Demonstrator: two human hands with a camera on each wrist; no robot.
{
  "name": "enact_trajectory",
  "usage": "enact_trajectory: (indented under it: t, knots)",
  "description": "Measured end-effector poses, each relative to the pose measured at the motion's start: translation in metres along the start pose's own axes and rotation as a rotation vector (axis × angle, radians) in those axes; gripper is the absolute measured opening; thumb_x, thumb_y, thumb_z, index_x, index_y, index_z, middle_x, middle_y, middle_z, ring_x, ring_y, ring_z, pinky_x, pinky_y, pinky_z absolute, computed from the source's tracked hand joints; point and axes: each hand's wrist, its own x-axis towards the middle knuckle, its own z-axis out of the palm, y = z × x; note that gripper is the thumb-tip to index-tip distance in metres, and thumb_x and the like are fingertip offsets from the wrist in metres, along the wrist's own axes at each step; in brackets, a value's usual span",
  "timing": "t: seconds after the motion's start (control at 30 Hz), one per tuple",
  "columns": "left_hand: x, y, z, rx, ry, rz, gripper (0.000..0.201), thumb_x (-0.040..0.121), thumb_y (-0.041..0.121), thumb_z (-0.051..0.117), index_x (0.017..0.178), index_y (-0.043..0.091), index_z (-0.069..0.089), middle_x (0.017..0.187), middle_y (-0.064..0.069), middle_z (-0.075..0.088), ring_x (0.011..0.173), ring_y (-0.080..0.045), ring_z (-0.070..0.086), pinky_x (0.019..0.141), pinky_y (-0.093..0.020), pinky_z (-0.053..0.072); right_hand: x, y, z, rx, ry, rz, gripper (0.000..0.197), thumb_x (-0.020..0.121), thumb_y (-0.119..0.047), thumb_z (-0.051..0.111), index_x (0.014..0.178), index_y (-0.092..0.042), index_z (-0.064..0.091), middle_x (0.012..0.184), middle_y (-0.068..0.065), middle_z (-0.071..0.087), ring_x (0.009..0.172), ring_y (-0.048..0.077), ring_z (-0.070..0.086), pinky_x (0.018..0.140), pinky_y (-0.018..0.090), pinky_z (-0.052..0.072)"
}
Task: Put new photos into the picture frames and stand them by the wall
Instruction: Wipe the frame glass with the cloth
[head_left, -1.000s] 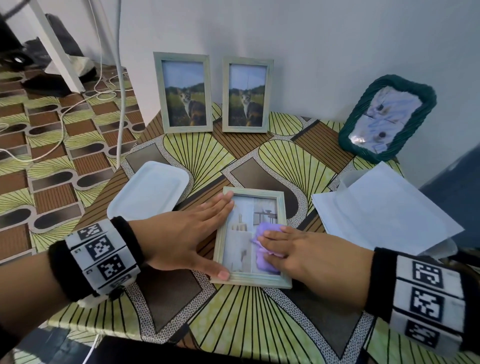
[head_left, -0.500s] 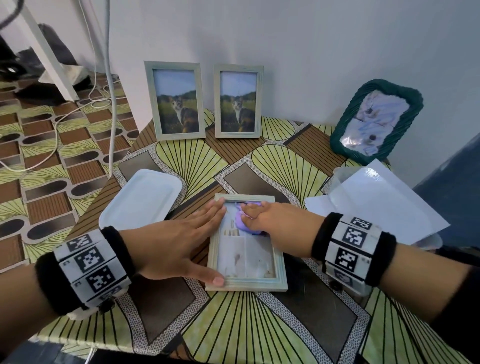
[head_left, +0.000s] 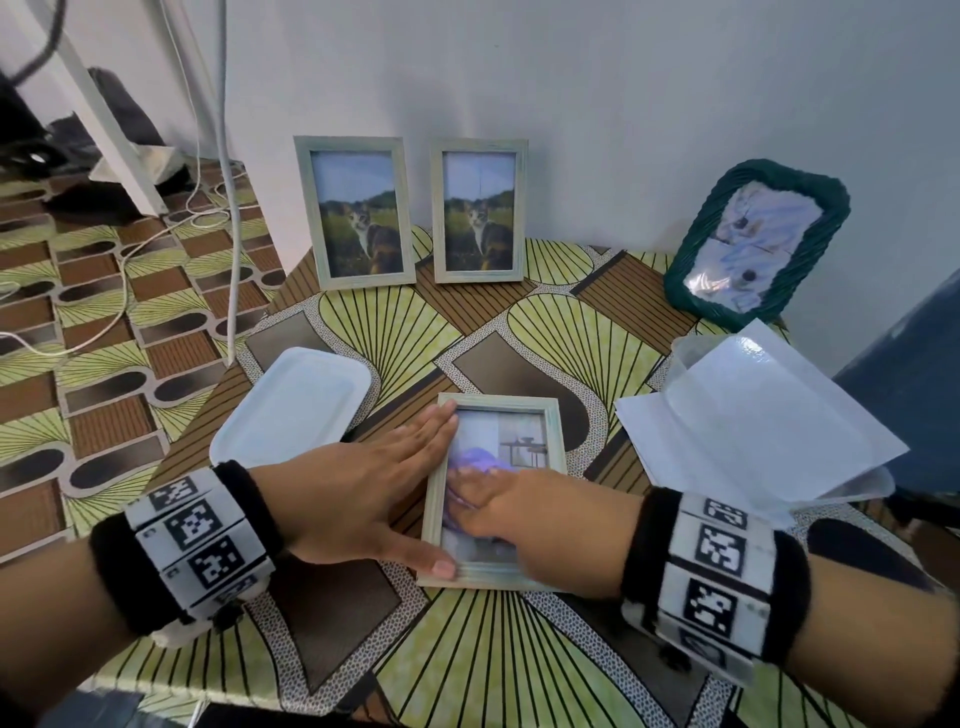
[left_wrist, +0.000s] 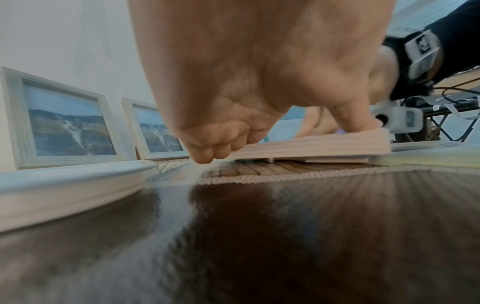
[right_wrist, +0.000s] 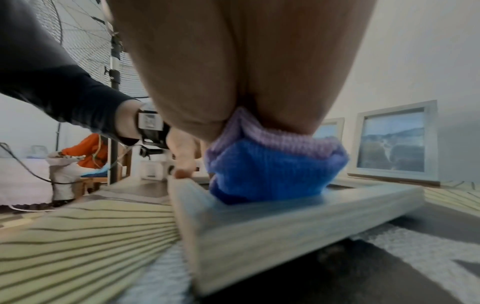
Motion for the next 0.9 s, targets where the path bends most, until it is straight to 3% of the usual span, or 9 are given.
enact_trajectory:
  t: [0.07,0.17,0.37,0.5,0.67,0.73,0.8,0.83,0.9]
  knots:
    - [0.0,0.0,0.0,0.004,-0.004,0.003,0.123,0.07,0.096,0.034,0.144,0.026,-0.036,0.147,0.016,-0.047,0.136,0.009,-0.035,0.115,-0.02,-0.013,-0.016,-0.007,0.004,0.032,-0.023,-0.047,0.062,0.093,0.0,0.045,0.151,-0.014,0.029,0.159,0.005,0.022,0.142,0.022,0.027,0.11,0.035,0.032]
    - [0.0,-0.001,0.0,-0.005,-0.003,0.003,0.124,0.069,0.095,0.036,0.144,0.028,-0.036,0.148,0.017,-0.046,0.137,0.009,-0.034,0.115,-0.019,-0.011,-0.037,-0.008,0.004,0.129,0.029,-0.063,0.055,0.093,-0.001,0.039,0.146,-0.013,0.038,0.156,0.001,0.031,0.143,0.016,0.027,0.112,0.026,0.021]
    - [0.001,-0.002,0.002,-0.085,-0.018,-0.009,0.126,0.068,0.095,0.04,0.145,0.029,-0.035,0.148,0.019,-0.045,0.139,0.009,-0.029,0.117,-0.021,-0.005,-0.052,-0.002,0.009,-0.031,0.048,0.035,0.047,0.094,-0.005,0.026,0.137,-0.012,0.045,0.146,0.004,0.038,0.132,0.021,0.037,0.109,0.025,0.018]
    - [0.002,-0.002,0.003,-0.108,-0.026,-0.004,0.126,0.068,0.095,0.041,0.144,0.03,-0.036,0.146,0.021,-0.047,0.139,0.01,-0.028,0.117,-0.021,-0.005,-0.033,0.012,0.014,-0.175,0.011,0.107,0.036,0.101,-0.006,0.027,0.132,-0.009,0.044,0.144,0.01,0.039,0.133,0.024,0.038,0.112,0.033,0.025]
    - [0.002,-0.002,0.003,-0.109,-0.026,-0.005,0.127,0.068,0.096,0.04,0.144,0.03,-0.037,0.147,0.02,-0.046,0.14,0.008,-0.027,0.118,-0.021,-0.004,-0.012,0.038,0.004,-0.079,0.02,0.163,0.031,0.097,-0.01,0.037,0.126,-0.015,0.048,0.155,0.005,0.033,0.135,0.022,0.039,0.103,0.03,0.034]
    - [0.003,-0.003,0.004,-0.111,-0.022,-0.002,0.126,0.067,0.096,0.04,0.143,0.031,-0.038,0.146,0.021,-0.047,0.139,0.01,-0.027,0.116,-0.019,-0.004,-0.005,0.049,-0.002,-0.082,0.01,0.178,0.03,0.092,-0.009,0.042,0.119,-0.016,0.054,0.141,0.003,0.049,0.107,0.026,0.052,0.089,0.031,0.04]
    - [0.003,-0.004,0.004,-0.114,-0.023,-0.002,0.126,0.067,0.096,0.04,0.142,0.032,-0.038,0.145,0.022,-0.048,0.137,0.012,-0.028,0.114,-0.017,-0.005,0.001,0.056,-0.008,-0.05,0.039,0.194,0.024,0.09,-0.011,0.045,0.109,-0.016,0.059,0.102,-0.005,0.058,0.08,0.023,0.047,0.072,0.026,0.035]
    - [0.003,-0.004,0.005,-0.113,-0.024,-0.002,0.126,0.067,0.096,0.039,0.142,0.032,-0.039,0.144,0.023,-0.048,0.136,0.013,-0.029,0.114,-0.017,-0.005,0.003,0.058,-0.01,-0.036,0.063,0.182,0.023,0.089,-0.011,0.046,0.106,-0.015,0.061,0.081,-0.009,0.05,0.071,0.02,0.044,0.066,0.022,0.031]
    - [0.003,-0.004,0.004,-0.112,-0.026,-0.002,0.126,0.067,0.097,0.039,0.142,0.033,-0.039,0.144,0.024,-0.048,0.136,0.013,-0.029,0.114,-0.016,-0.003,0.007,0.06,-0.012,0.0,0.12,0.14,0.024,0.087,-0.007,0.046,0.103,-0.01,0.065,0.064,-0.011,0.033,0.058,0.012,0.037,0.055,0.011,0.026]
